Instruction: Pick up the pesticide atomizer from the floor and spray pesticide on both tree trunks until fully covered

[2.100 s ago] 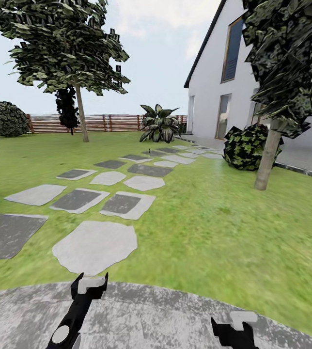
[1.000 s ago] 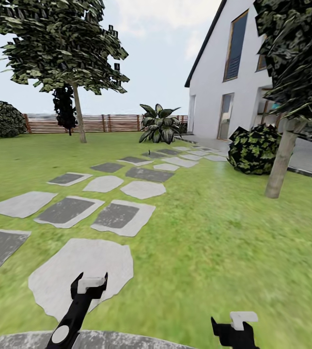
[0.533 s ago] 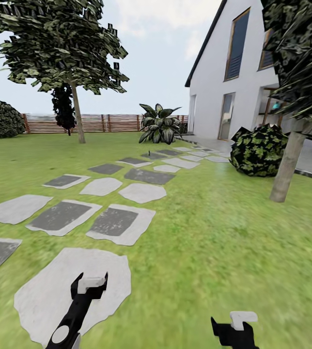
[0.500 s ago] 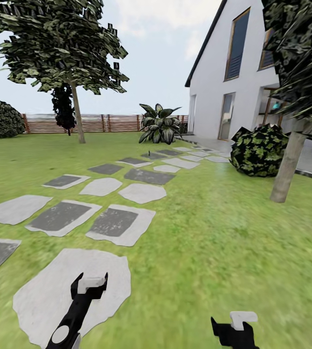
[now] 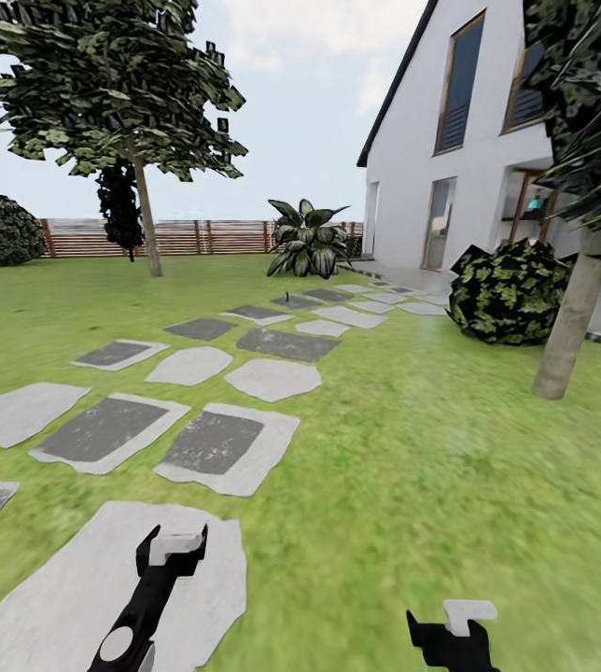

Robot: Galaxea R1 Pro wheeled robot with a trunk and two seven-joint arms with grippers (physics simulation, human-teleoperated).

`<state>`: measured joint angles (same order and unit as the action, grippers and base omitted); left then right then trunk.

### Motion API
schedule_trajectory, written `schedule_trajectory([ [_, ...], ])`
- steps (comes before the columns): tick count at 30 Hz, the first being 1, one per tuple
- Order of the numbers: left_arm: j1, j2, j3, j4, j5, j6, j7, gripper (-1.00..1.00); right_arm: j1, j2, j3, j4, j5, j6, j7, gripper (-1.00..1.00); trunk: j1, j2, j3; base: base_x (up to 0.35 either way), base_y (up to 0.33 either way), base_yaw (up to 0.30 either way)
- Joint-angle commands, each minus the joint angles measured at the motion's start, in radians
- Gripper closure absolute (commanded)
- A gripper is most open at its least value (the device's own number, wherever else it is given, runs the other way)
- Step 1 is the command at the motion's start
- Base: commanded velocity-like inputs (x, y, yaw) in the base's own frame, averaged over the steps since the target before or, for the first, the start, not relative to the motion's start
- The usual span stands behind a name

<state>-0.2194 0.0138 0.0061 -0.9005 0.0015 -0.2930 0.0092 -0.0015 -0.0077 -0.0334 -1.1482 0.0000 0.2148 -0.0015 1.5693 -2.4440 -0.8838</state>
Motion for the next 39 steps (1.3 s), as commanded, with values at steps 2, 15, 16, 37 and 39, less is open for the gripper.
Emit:
schedule_trajectory([
  [2,0.000,0.000,0.000,0.000,0.000,0.000,0.000,-1.00,0.000,0.001,0.000,0.000,0.000,0.000,0.000,-1.00,0.000,0.000,0.000,0.335,0.000,0.000],
  [15,0.000,0.000,0.000,0.000,0.000,0.000,0.000,-1.00,0.000,0.002,0.000,0.001,0.001,0.000,0.000,-1.00,0.000,0.000,0.000,0.335,0.000,0.123],
  [16,0.000,0.000,0.000,0.000,0.000,0.000,0.000,-1.00,0.000,0.002,0.000,0.001,0.002,0.000,0.000,-1.00,0.000,0.000,0.000,0.335,0.000,0.018],
  [37,0.000,0.000,0.000,0.000,0.001,0.000,0.000,-1.00,0.000,0.002,0.000,0.001,0.003,0.000,0.000,-1.00,0.000,0.000,0.000,0.335,0.000,0.002],
  [39,0.000,0.000,0.000,0.000,0.001,0.000,0.000,-1.00,0.000,0.002,0.000,0.001,0.003,0.000,0.000,-1.00,0.000,0.000,0.000,0.336,0.000,0.000],
])
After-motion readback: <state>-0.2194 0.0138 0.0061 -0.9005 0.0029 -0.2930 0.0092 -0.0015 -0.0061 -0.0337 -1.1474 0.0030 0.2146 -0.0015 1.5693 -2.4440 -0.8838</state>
